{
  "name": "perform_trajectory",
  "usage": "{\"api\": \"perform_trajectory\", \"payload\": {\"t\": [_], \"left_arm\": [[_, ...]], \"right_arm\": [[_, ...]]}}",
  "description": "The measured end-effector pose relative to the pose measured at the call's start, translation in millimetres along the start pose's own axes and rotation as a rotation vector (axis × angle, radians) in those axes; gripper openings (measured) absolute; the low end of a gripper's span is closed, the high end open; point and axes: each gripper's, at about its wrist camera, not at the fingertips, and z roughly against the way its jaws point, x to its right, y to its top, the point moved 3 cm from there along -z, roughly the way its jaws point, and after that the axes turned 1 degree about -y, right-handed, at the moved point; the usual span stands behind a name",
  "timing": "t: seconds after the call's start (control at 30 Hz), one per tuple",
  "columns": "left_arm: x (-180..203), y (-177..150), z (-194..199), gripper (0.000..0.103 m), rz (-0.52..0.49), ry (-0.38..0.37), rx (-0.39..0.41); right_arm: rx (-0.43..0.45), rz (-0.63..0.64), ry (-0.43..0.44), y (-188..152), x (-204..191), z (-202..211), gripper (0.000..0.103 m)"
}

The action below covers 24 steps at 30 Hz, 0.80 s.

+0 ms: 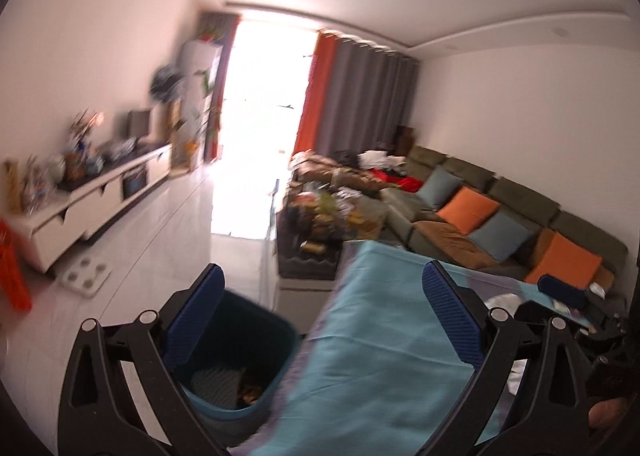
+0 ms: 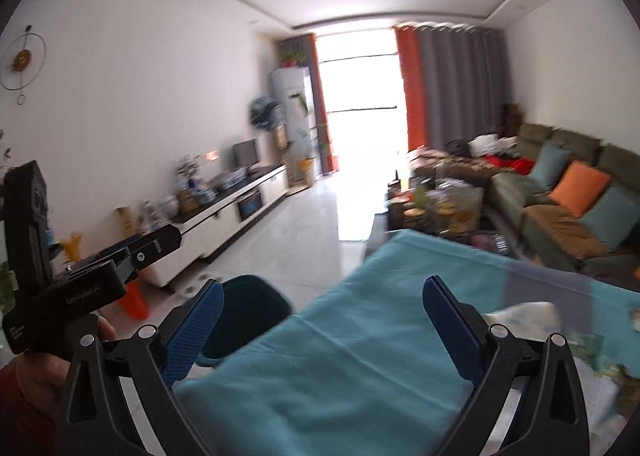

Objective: Collect trash
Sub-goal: 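Move both tools back over the table trash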

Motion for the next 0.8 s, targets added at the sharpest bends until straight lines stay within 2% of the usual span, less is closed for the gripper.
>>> {"api": "perform_trajectory", "payload": {"t": [0.17,0.27,0.43,0.63,0.8], "left_arm": [[58,1,12,0.098,-0.115,-0.09,0.045],[85,-6,19,0.098,-0.145,-0.147,0.051],[123,-23,21,0.098,-0.144,-0.261,0.005],[158,-40,24,0.098,-0.172,-0.355,-0.032],[172,-54,23,0.098,-0.216,-0.419,-0.055]], "right_arm": [[0.047,-0.004,-0.11,-11,19,40,0.096],[0.058,-0.018,-0.19,-19,30,60,0.096],[0.073,-0.041,-0.301,-40,49,93,0.096],[0.077,-0.099,-0.406,-60,75,122,0.096],[0.065,-0.135,-0.473,-77,89,138,0.096]]}}
